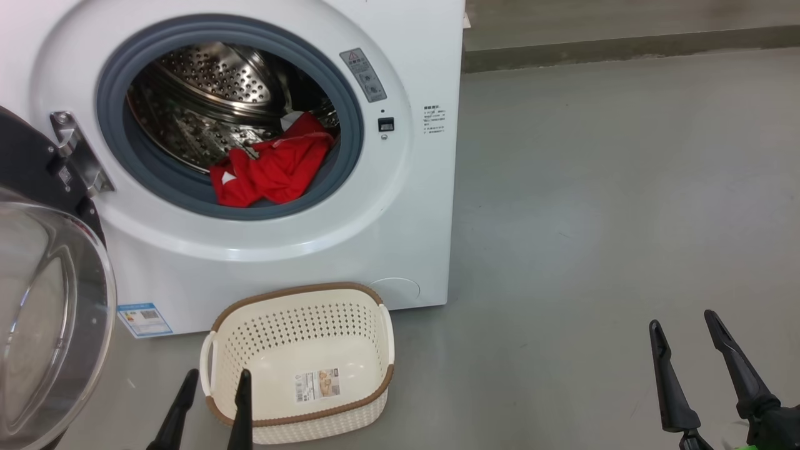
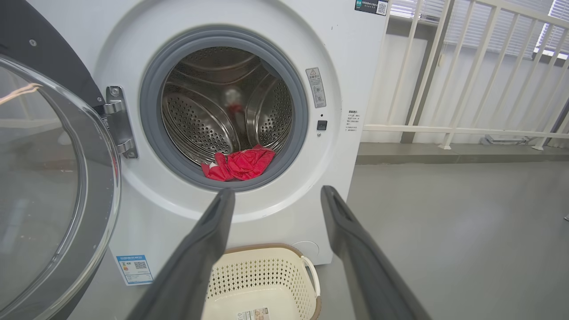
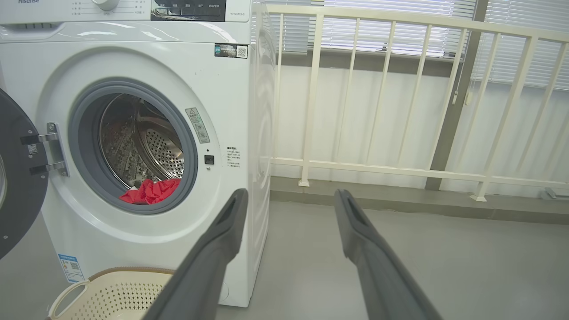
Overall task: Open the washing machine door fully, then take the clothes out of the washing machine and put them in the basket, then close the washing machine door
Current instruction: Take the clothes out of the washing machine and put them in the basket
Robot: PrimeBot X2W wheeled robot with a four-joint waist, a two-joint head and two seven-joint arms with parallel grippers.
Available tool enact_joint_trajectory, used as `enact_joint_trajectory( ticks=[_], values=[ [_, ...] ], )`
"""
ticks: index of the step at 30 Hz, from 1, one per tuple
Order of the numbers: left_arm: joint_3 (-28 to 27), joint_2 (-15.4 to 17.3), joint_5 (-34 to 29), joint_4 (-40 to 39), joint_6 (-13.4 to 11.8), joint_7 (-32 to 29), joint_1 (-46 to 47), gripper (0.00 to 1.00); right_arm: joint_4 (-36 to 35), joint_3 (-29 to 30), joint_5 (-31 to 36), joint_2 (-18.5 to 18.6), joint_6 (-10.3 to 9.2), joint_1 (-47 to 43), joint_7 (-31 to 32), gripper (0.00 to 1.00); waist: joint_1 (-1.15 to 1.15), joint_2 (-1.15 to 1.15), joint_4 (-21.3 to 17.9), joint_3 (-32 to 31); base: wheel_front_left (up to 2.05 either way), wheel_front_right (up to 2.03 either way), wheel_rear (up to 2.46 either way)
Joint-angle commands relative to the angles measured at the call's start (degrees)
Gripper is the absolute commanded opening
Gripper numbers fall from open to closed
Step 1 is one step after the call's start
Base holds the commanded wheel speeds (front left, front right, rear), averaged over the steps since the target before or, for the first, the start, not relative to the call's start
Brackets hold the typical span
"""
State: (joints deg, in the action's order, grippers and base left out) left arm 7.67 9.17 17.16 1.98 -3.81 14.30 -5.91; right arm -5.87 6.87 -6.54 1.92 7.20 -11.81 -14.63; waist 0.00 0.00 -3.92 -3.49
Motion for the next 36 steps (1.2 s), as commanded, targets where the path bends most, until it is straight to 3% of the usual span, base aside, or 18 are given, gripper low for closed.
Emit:
enact_joint_trajectory(
  ticks=[1, 15, 26, 36],
  values=[
    [-2.1, 0.1, -0.7, -1.2, 0.3, 0.7, 1.3, 1.0, -1.7, -0.8, -0.4, 1.0, 0.29, 0.9, -0.4, 1.0, 0.0, 0.0, 0.1, 0.0, 0.0, 0.0, 0.0],
    [-1.9, -0.6, -2.4, -0.6, -0.4, 0.7, 2.4, 1.0, -1.4, -0.9, -0.5, 1.0, 0.29, 1.5, -0.4, 1.0, 0.0, 0.0, -0.3, 0.0, 0.49, -0.49, 0.0],
    [-2.3, -1.5, -1.8, -2.1, 1.2, 0.7, 2.7, 1.0, -1.6, -0.6, -0.7, 1.0, 0.29, 1.6, -0.4, 1.0, 0.0, 0.0, 0.2, 0.6, 1.54, -1.53, 0.0],
    [-2.7, -2.1, -2.5, -2.6, 1.2, 0.7, 2.9, 1.0, -1.5, -1.1, -1.0, 1.0, 0.29, 1.9, -0.4, 1.0, 0.0, 0.0, 0.5, 1.2, 0.43, -0.43, 0.0]
  ],
)
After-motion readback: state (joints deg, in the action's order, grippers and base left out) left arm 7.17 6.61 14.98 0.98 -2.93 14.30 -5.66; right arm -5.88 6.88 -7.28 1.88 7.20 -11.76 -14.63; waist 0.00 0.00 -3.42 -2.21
